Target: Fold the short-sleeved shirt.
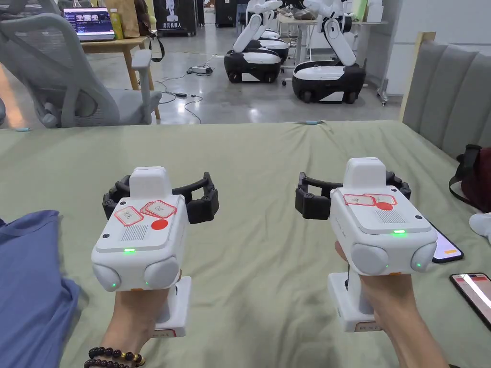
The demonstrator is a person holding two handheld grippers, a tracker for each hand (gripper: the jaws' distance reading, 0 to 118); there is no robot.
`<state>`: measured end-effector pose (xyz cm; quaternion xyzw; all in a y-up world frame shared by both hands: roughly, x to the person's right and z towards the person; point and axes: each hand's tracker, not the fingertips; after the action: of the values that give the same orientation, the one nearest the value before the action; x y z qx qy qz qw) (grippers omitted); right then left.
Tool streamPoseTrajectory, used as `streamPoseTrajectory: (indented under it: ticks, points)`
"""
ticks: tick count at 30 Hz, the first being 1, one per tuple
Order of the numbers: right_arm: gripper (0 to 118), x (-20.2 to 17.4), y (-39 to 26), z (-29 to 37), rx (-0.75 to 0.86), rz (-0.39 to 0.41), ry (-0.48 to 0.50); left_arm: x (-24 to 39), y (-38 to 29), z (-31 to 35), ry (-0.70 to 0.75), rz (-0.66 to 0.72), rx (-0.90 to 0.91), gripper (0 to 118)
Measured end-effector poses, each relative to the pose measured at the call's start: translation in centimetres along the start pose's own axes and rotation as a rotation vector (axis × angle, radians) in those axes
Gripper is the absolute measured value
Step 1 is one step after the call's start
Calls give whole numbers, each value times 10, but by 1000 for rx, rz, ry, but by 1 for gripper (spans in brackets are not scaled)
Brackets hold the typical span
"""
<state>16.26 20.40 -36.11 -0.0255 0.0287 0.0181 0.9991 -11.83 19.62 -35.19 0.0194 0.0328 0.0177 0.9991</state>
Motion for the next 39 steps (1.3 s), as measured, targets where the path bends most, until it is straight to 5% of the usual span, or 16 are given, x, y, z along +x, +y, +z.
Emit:
streamPoseTrajectory:
  ticks: [39]
  points:
    - [118,-5,2,4,18,11,0,0,-3,2,-15,-16,30,118]
